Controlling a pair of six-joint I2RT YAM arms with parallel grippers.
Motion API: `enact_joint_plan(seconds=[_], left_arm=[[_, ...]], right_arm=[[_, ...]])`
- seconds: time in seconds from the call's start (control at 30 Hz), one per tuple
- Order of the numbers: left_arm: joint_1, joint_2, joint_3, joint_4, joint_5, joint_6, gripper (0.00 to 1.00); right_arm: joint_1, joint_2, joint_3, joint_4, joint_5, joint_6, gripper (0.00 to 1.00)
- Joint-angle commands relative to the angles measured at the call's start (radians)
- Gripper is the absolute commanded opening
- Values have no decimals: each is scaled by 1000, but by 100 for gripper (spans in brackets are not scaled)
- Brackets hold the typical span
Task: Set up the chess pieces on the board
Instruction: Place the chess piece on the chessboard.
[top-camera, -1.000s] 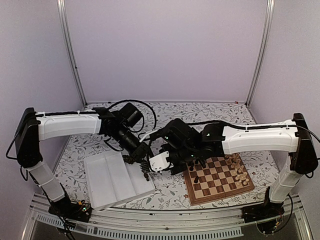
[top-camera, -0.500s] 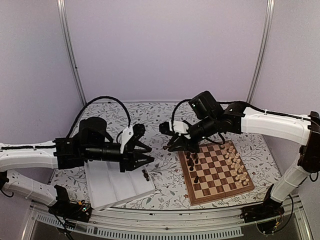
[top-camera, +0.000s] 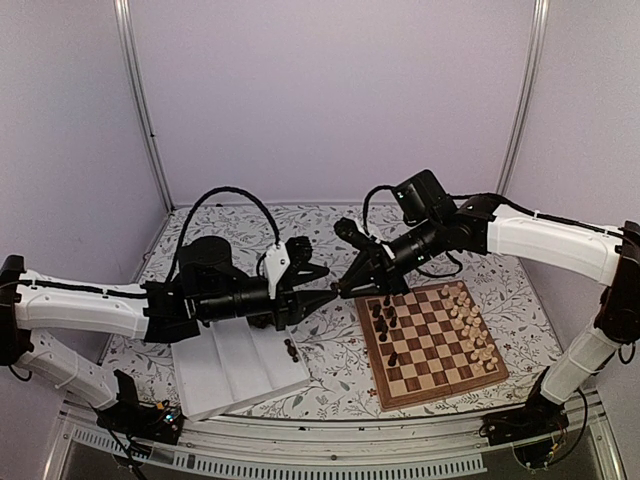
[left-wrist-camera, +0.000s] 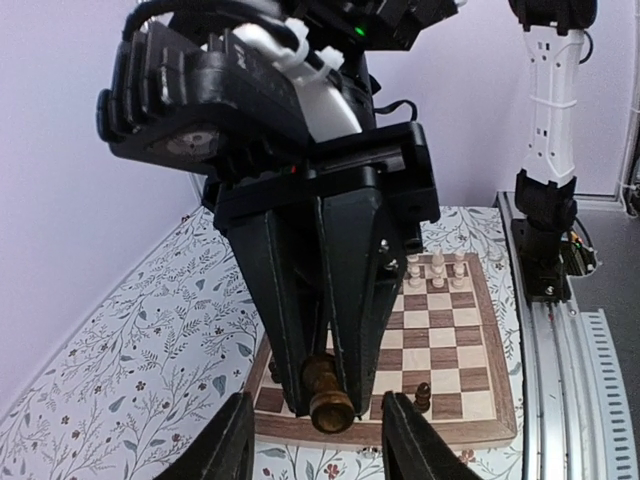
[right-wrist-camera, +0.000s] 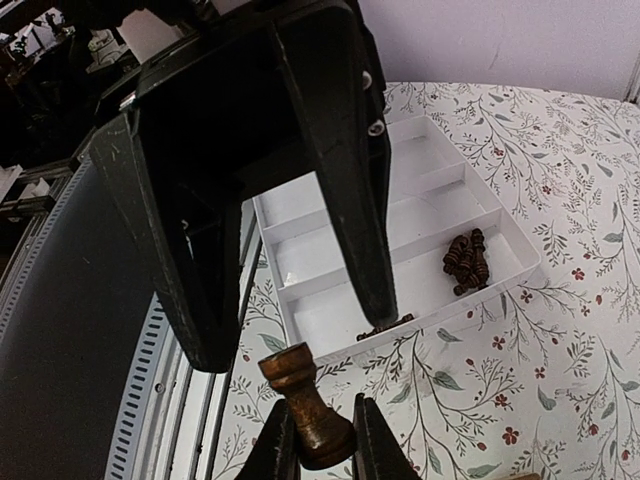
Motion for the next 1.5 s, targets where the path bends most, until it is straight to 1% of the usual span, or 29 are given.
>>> enact_joint_plan(seconds=[0.0, 0.17, 0.4, 0.47, 0.57, 0.63, 0.7, 1.0, 1.07, 1.17, 1.23, 1.33, 1.37, 1.47], left_arm=[[-3, 15, 33, 54, 2, 8, 45], [1, 33, 48, 32, 17, 5, 38], [24, 57, 72, -1, 54, -6, 24], [32, 65, 82, -16, 63, -13, 22], [41, 71, 87, -30, 76, -25, 21], [43, 71, 87, -35, 77, -33, 24], [46, 73, 87, -43, 76, -41, 25], [71, 73, 95, -61, 88, -63, 9], [84, 76, 106, -69, 92, -69, 8], [123, 98, 185, -162, 109, -81, 7], [154, 128, 271, -278, 121, -93, 6], [191, 198, 421, -512, 132, -103, 5], [199, 223, 467, -600, 138, -101, 5], [217, 298, 598, -758, 149, -102, 4]], right_arm=[[1, -24, 26, -17, -53, 11, 5], [1, -17, 29, -19, -59, 10, 5], [1, -17, 32, -22, -60, 8, 6], [1, -17, 32, -21, -58, 8, 6], [1, -19, 33, -21, -54, 8, 6], [1, -21, 33, -22, -51, 9, 6], [1, -23, 33, -21, -50, 8, 6], [-1, -18, 31, -22, -55, 7, 6], [-1, -17, 31, -22, -42, 8, 10], [-9, -35, 7, -34, 58, -6, 33], [-33, -69, -40, -38, 140, -39, 42], [-111, -145, -132, -38, 222, -73, 48], [-144, -166, -164, -38, 238, -83, 49], [-260, -255, -257, -33, 265, -102, 50]])
